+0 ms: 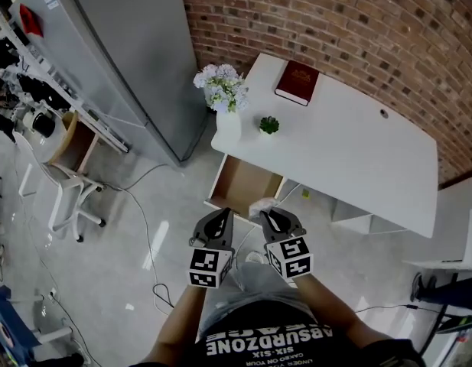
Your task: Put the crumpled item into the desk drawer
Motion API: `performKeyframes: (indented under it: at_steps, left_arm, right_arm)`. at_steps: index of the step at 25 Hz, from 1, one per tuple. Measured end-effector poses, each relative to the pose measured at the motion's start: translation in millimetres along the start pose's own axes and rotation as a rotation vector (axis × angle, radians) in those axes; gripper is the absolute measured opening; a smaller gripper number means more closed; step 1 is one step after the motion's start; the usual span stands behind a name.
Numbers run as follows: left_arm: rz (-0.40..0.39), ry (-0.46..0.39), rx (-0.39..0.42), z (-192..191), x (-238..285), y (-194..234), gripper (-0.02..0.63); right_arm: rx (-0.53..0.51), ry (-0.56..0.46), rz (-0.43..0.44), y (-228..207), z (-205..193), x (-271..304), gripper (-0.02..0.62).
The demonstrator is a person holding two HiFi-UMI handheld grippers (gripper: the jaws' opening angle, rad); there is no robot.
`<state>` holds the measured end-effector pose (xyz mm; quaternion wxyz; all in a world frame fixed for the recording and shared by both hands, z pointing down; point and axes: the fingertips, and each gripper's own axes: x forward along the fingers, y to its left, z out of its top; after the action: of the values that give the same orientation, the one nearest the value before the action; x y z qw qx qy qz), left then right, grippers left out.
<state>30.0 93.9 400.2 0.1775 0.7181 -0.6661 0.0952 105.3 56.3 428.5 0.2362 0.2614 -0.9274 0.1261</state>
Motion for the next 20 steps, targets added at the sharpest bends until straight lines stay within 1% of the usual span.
performKeyframes:
  at_steps: [3,8,11,15,20]
  left_arm:
    - [0.026,0.009,-0.029,-8,5,4,0.005]
    - [0.023,0.04,-0.053,-18,18,21,0.005]
    - [0.004,0.051,-0.057,-15,32,31,0.005]
    - [-0.03,0.062,-0.037,-7,50,48,0.005]
    - [-0.064,0.086,-0.031,-5,67,70,0.005]
  right_arm:
    - [-0.006,0.027,-0.001,-12,-8,8,0.026]
    - [0.024,0.048,-0.022,-20,-12,23,0.026]
    - [0.045,0.072,-0.037,-25,-15,36,0.026]
    - [0.072,0.096,-0.056,-27,-12,55,0.026]
    - [0.088,0.097,-0.083,-28,-1,77,0.026]
